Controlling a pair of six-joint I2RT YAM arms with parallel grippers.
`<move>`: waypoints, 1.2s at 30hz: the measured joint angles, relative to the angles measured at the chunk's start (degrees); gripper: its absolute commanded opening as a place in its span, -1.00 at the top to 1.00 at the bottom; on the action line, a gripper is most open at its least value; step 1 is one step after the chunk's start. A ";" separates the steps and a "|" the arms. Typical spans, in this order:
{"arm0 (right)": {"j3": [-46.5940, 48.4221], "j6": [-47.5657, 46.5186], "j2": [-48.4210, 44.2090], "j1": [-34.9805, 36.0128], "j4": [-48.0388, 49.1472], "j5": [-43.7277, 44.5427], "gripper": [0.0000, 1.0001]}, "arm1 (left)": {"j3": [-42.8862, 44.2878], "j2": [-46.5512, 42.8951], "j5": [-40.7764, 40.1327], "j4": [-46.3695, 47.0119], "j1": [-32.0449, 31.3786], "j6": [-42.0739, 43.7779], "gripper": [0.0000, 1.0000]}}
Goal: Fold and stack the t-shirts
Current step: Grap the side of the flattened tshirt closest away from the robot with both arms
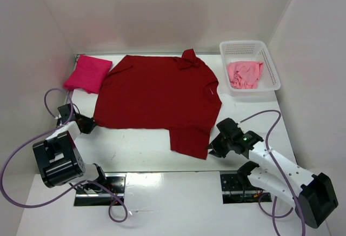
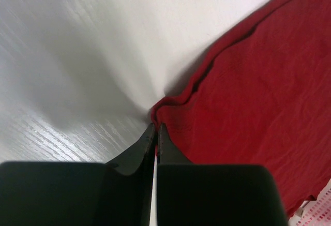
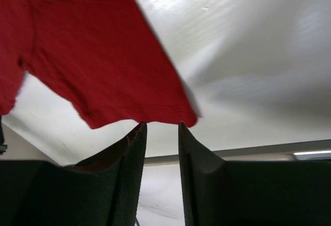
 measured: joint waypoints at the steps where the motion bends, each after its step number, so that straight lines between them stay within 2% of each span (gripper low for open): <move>1: -0.94 1.49 -0.72 0.04 -0.07 -0.15 0.22 | 0.09 -0.02 0.20 -0.02 0.00 0.00 1.00; 5: -4.28 5.88 -3.65 0.09 -0.83 -0.92 0.28 | 0.13 0.00 1.62 -0.28 -0.13 0.02 1.00; 9: -4.57 8.35 0.72 0.13 -0.59 -1.11 0.30 | 0.33 0.57 3.87 -0.37 -0.22 -0.13 1.00; 11: -4.68 9.57 3.19 0.39 -0.59 -1.25 0.16 | 0.52 1.16 5.11 -0.39 -0.28 -0.24 1.00; 18: -4.74 12.72 5.70 0.57 0.11 -1.92 0.16 | 1.51 3.04 7.72 -0.26 -1.55 -0.42 1.00; 24: -5.75 14.62 4.42 1.38 2.01 -2.21 0.20 | 1.64 4.74 8.57 0.13 -1.75 -0.39 1.00; 28: -5.90 14.80 5.38 2.73 3.56 -2.40 0.12 | 1.97 5.29 8.94 0.22 -1.75 -0.42 1.00; 30: -5.86 14.67 6.84 2.82 5.92 -2.99 0.31 | 2.08 5.29 8.94 0.31 -1.75 -0.42 1.00; 31: -5.86 14.62 7.58 2.86 7.19 -3.21 0.45 | 2.12 5.29 8.94 0.24 -1.75 -0.42 1.00; 32: -5.86 14.47 8.33 2.89 8.15 -3.54 0.70 | 2.14 5.29 8.94 0.17 -1.75 -0.39 1.00; 34: -5.88 14.34 9.22 3.04 9.20 -3.30 0.93 | 2.14 5.27 8.92 0.07 -1.75 -0.35 1.00; 36: -5.84 14.08 9.03 3.06 9.29 -2.56 1.00 | 2.14 5.25 8.90 0.09 -1.75 -0.22 1.00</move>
